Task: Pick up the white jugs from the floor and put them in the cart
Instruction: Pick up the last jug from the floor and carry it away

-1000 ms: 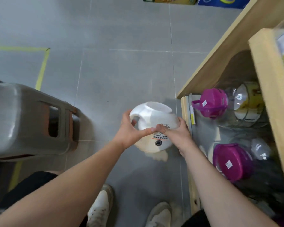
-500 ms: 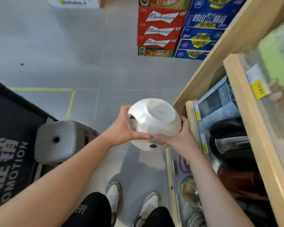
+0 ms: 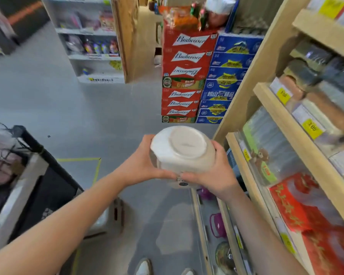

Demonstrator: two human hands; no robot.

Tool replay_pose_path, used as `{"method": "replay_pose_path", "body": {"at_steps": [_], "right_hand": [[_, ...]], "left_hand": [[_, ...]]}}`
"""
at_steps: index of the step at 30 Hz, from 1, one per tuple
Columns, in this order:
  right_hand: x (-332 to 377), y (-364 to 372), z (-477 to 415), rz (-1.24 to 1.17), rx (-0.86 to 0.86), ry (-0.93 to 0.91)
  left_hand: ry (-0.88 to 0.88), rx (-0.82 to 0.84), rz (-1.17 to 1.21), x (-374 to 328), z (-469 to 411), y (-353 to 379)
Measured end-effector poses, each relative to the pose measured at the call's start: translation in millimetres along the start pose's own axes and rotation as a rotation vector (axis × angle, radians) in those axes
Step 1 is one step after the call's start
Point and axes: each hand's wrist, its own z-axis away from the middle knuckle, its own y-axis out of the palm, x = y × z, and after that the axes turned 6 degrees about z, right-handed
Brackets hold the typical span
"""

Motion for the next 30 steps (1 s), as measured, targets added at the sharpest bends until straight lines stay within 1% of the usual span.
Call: {"method": "replay_pose_path", "body": {"at_steps": [4,8,16,22,30], "right_hand": [[24.8,2.4,7.6,0.046,-0.031,-0.09],[41.7,11.4,7.5,0.064,-0.027,-0.106],[62.0,42.6,-6.6,0.102,0.082,-0.197],[76.3,68.3,-19.4,0.062,0.28,-0.295],[112.7,110.9,-13.7,0.029,0.61,-0.516]], "left_hand": [[0.039,-0.008,0.012,-9.6,10.5,-17.4],[0.051,-0.037,0.028,-11.9,18.5,-31.6],[-0.002,-0.19,0.053,-0.1,54.1,-58.8],[-0.051,-0.388,0.056,0.9,98.0,-64.9],[-0.131,-0.802,0.023,-14.8,188.4,-51.0]]}}
